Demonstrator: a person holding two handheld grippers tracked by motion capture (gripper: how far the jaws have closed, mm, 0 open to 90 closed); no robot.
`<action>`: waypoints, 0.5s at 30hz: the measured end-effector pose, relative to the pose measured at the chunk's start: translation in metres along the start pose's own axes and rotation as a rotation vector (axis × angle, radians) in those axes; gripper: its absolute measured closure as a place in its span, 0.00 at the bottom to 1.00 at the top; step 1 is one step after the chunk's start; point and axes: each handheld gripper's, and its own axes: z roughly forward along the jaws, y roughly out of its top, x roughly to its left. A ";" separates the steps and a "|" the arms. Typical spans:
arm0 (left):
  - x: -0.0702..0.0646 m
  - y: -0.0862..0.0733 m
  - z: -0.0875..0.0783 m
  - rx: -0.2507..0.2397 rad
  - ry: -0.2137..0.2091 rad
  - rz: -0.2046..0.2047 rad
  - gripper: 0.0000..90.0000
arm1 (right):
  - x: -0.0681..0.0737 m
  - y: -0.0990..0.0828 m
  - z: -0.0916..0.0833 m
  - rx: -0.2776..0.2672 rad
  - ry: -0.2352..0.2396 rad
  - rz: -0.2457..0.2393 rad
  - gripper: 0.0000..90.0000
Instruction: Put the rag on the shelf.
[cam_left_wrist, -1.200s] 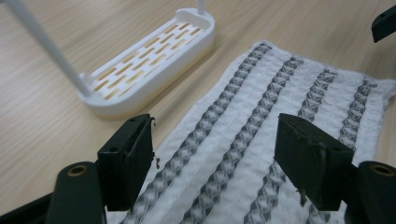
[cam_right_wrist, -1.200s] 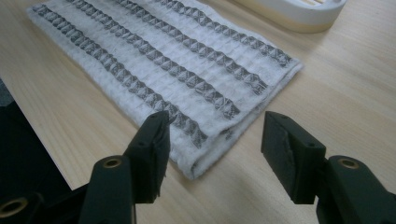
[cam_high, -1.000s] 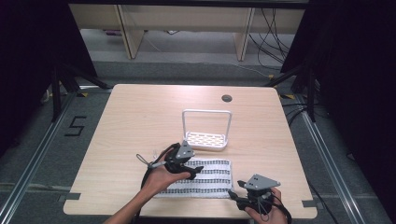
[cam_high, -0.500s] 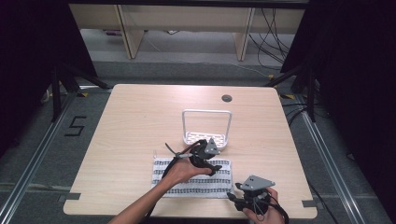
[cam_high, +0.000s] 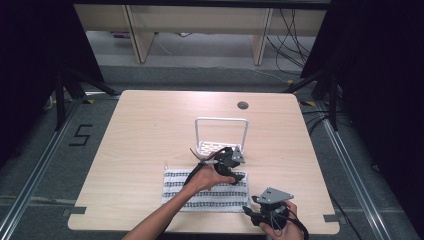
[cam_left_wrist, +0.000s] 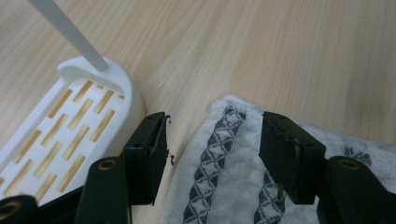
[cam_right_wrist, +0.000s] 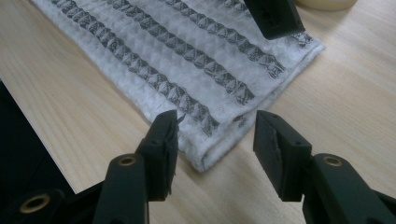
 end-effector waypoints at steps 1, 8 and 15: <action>-0.001 0.001 0.003 0.007 -0.012 -0.006 0.45 | -0.001 0.000 0.001 0.006 0.000 -0.010 0.57; -0.001 0.005 0.008 0.009 -0.021 -0.009 0.46 | -0.001 0.001 0.004 0.024 0.001 0.015 0.56; 0.001 0.008 0.017 0.035 -0.049 0.006 0.50 | -0.002 0.002 0.005 0.051 0.006 0.037 0.56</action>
